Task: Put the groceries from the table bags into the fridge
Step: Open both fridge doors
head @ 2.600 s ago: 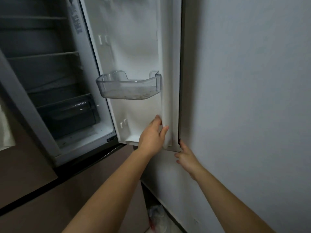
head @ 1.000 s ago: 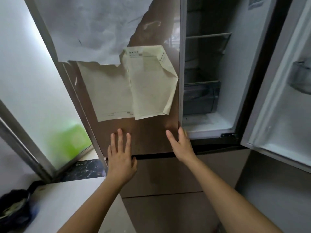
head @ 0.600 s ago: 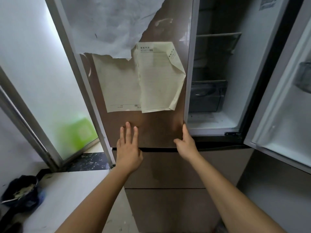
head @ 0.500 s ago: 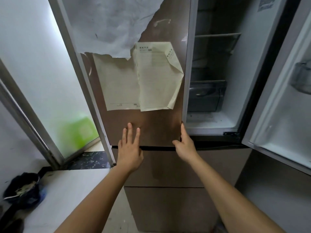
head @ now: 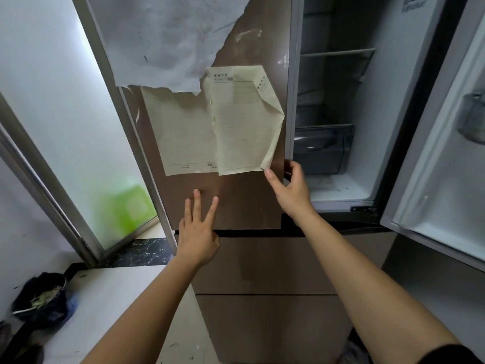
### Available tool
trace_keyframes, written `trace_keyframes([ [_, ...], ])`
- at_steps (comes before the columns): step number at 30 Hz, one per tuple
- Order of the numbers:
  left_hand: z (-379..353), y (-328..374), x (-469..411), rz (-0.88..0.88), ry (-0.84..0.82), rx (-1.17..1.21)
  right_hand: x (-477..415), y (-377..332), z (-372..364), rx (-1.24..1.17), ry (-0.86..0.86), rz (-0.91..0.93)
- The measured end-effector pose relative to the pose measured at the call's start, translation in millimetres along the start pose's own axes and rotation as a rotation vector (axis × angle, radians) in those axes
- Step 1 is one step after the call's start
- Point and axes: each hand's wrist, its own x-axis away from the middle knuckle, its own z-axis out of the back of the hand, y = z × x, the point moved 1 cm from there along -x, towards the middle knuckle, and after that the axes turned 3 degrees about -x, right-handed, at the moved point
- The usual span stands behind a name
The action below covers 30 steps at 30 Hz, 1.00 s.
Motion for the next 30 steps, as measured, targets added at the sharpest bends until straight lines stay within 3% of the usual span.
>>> trace_keyframes([
  [3,-1.4,-6.6,1.3,-0.017,-0.011,0.004,-3.5,-3.0,-6.2,-0.053,-0.052,-0.082],
  [8,-4.5,-16.1,1.7,-0.060,0.008,-0.022,18.7,27.3,-23.5,-0.183,-0.106,-0.479],
  [12,-7.1,-17.7,0.9,-0.074,0.002,-0.036,30.4,45.1,-35.6,-0.268,0.008,-0.514],
  [15,-13.1,-15.6,3.9,-0.081,0.171,0.068,33.6,46.6,-39.9,-0.334,0.048,-0.518],
  [17,-22.2,-12.8,5.1,0.047,0.235,0.323,34.1,46.6,-39.7,-0.345,0.052,-0.500],
  [18,-26.8,-10.0,3.9,0.193,0.149,0.568,33.8,47.6,-38.9,-0.329,0.048,-0.491],
  [20,-31.5,1.7,-0.8,0.551,-0.168,1.275,33.7,50.3,-38.0,-0.266,0.035,-0.480],
  [22,-36.3,15.2,-6.4,0.768,-0.361,1.815,34.7,49.7,-36.9,-0.211,0.048,-0.457],
  [25,-36.9,32.7,-13.8,0.807,-0.382,2.111,31.3,42.7,-32.8,-0.118,0.071,-0.368],
  [30,-34.0,38.3,-29.0,0.820,-0.380,2.322,23.0,33.3,-29.8,0.007,0.044,-0.287],
])
